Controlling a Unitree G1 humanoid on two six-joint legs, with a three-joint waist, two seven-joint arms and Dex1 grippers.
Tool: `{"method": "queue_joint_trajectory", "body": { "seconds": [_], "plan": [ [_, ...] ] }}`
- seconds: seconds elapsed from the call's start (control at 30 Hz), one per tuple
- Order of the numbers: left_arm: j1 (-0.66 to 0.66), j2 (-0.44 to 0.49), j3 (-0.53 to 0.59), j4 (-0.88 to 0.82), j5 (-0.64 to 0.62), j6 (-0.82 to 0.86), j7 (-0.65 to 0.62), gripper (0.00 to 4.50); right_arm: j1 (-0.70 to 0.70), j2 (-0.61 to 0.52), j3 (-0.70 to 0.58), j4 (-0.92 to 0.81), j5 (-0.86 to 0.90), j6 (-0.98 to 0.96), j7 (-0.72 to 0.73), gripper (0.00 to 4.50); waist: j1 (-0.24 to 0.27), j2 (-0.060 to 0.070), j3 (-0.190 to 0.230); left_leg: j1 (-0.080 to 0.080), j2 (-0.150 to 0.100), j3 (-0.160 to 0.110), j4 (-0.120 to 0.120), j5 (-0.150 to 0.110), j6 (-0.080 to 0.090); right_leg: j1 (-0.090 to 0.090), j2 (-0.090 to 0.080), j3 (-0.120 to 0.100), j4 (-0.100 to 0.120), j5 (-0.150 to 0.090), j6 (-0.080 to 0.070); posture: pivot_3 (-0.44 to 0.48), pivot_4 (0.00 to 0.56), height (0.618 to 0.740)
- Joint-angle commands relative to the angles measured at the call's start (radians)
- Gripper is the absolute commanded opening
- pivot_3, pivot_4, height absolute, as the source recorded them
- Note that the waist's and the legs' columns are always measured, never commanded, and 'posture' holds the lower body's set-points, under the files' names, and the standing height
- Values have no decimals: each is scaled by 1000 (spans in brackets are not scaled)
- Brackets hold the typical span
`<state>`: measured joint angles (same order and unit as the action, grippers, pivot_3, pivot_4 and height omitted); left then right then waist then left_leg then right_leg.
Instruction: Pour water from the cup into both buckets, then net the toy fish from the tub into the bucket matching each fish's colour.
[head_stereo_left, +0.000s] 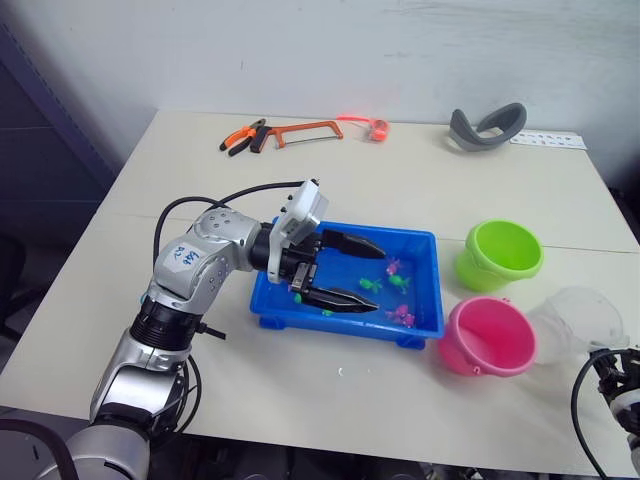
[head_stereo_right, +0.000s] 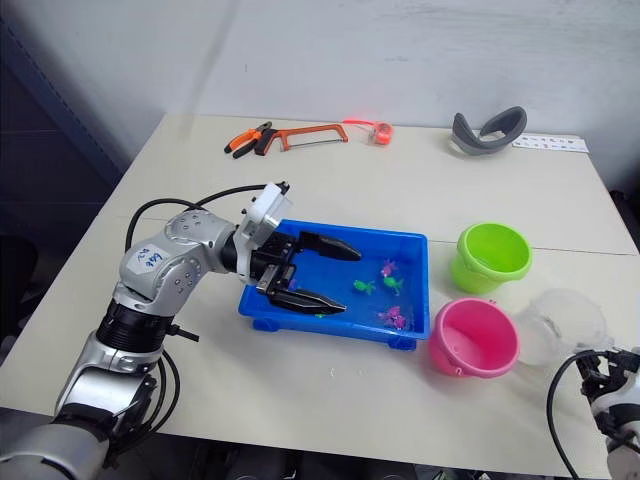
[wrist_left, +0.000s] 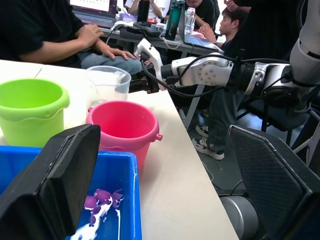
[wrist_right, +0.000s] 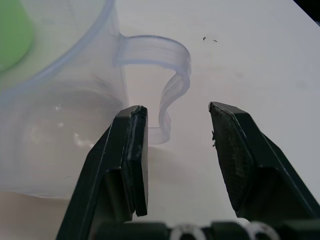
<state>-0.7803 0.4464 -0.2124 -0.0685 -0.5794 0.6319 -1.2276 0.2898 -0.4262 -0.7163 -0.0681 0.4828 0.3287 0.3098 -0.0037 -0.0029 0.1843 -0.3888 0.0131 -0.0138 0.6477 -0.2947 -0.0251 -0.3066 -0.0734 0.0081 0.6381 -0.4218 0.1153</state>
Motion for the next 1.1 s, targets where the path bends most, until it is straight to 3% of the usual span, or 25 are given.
{"method": "queue_joint_trajectory", "body": {
  "seconds": [0.03,0.1,0.2,0.57,0.9,1.1],
  "plan": [
    [-19,9,24,-41,-7,-3,6,4500,-4,-15,-13,8,-6,-53,21,1897,0,0,0,0,0,0,0,0,0,0,0,0,0,0,0,0,150,740],
    [-19,10,24,-43,-8,-2,7,4500,-8,-12,-8,17,-11,-67,28,1391,0,0,0,0,0,0,0,0,0,0,0,0,0,0,0,0,150,740],
    [-20,11,25,-44,-7,0,9,4500,-20,-5,-2,34,-13,-97,41,32,-1,0,0,0,0,0,0,0,0,0,0,0,0,0,0,0,150,740],
    [-37,12,20,-28,-4,0,-1,4500,-29,51,-50,26,95,-153,78,32,0,0,0,0,0,0,0,0,0,0,0,0,3,0,0,0,150,740],
    [-46,-11,5,-2,4,-17,-17,4500,59,71,-110,-154,230,-95,26,32,-1,4,0,0,0,0,0,0,0,0,0,0,3,0,0,0,150,740],
    [-35,-14,-4,-6,9,-25,-27,4500,138,50,-112,-310,187,-60,-41,32,1,5,1,0,0,0,0,0,0,0,0,0,3,0,0,0,150,740]
  ]
}}
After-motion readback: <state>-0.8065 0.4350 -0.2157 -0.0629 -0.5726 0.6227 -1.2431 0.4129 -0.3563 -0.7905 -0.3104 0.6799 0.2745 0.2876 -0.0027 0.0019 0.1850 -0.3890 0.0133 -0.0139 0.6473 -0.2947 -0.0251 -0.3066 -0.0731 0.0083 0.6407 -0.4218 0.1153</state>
